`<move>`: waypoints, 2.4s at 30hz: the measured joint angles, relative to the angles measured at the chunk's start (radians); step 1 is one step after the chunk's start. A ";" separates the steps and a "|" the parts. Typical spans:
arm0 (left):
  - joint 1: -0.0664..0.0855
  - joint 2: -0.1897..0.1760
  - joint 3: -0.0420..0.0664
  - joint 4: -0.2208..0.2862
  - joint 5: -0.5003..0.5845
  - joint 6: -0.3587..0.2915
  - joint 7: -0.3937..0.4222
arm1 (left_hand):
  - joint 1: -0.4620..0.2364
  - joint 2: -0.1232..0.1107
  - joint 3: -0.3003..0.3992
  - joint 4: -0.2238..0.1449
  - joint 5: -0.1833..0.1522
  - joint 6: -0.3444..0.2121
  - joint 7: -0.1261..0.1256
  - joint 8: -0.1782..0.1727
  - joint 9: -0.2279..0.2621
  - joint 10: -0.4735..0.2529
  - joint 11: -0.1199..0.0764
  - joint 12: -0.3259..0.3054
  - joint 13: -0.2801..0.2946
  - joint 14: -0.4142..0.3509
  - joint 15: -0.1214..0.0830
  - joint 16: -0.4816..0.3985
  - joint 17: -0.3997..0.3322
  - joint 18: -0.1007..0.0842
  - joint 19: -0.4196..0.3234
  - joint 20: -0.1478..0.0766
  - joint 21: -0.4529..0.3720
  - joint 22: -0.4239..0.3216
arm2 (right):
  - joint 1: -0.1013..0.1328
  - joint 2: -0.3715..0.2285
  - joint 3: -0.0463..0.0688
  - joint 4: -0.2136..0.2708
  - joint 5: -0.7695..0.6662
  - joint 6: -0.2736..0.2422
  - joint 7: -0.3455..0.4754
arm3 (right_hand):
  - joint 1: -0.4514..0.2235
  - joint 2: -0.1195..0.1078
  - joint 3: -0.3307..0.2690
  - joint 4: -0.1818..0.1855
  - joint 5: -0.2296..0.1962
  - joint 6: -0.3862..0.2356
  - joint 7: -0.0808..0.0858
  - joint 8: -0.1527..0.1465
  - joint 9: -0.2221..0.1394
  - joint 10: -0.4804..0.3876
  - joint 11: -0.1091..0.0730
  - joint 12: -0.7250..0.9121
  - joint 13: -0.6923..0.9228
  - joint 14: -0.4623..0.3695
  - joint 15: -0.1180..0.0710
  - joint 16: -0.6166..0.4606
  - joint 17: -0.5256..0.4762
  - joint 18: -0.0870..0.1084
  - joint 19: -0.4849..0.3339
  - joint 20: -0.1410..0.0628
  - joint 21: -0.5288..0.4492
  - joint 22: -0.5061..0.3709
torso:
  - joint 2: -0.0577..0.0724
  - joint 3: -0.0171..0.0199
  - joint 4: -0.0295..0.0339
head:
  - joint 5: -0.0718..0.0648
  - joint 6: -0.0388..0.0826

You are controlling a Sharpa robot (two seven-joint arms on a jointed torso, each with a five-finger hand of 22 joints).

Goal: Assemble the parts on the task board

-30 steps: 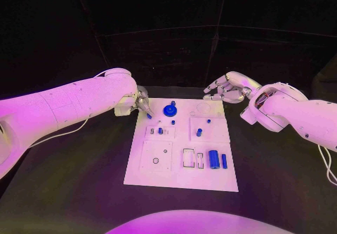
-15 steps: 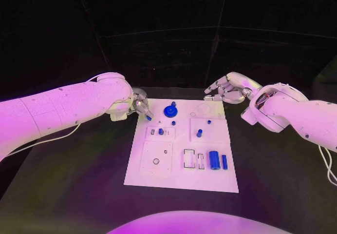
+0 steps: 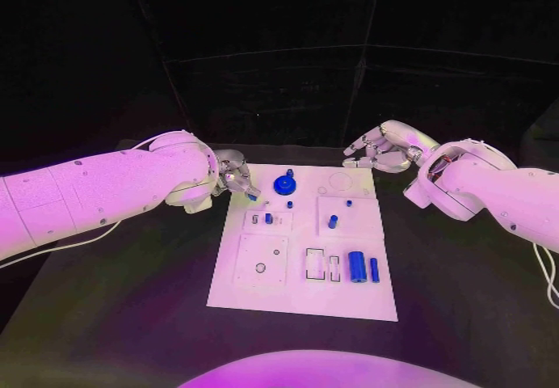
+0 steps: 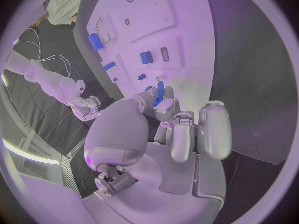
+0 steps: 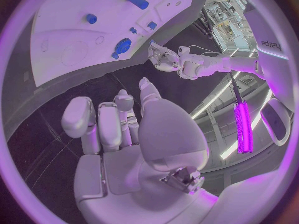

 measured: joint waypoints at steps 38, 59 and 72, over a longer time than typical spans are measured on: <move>-0.080 -0.044 -0.003 0.089 -0.094 -0.083 -0.012 | -0.024 -0.015 0.045 -0.029 -0.004 0.002 -0.002 0.011 0.005 0.000 0.000 0.000 0.001 0.000 0.000 0.000 0.000 0.000 0.000 0.000 0.000 0.000 | 0.000 -0.001 0.000 -0.006 0.002 0.000 0.001 | 0.000 0.000 -0.003 -0.003 0.000 0.000 0.000 0.000 0.000 -0.004 -0.004 0.000 -0.001 0.000 0.000 0.000 0.000 0.000 0.000 0.000 0.000 0.000 | 0.001 -0.0004 -0.0029 | 0.009 -0.015; -0.088 -0.037 -0.004 0.085 -0.098 -0.044 -0.024 | -0.026 -0.016 0.045 -0.029 -0.004 0.005 -0.004 0.015 0.005 0.004 -0.003 0.000 0.000 0.000 0.000 0.000 0.000 0.000 0.000 0.000 0.000 0.000 | 0.000 -0.001 0.000 -0.006 0.002 0.000 0.003 | 0.000 0.000 -0.003 -0.003 0.000 0.000 0.000 0.000 0.000 -0.004 -0.004 0.000 -0.001 0.000 0.000 0.000 0.000 0.000 0.000 0.000 0.000 0.000 | 0.001 0.0000 -0.0018 | 0.007 -0.022; -0.086 -0.038 -0.003 0.087 -0.101 -0.032 -0.031 | -0.034 -0.020 0.047 -0.030 -0.004 0.005 -0.004 0.016 0.006 0.003 -0.003 0.000 -0.002 0.000 0.000 0.000 0.000 0.000 0.000 0.000 0.000 0.000 | 0.000 0.000 0.000 -0.007 0.002 0.000 0.003 | 0.000 0.000 -0.003 -0.003 0.000 0.000 0.000 0.000 0.000 -0.004 -0.004 0.000 -0.001 0.000 0.000 0.000 0.000 0.000 0.000 0.000 0.000 0.000 | 0.001 -0.0001 -0.0017 | 0.007 -0.025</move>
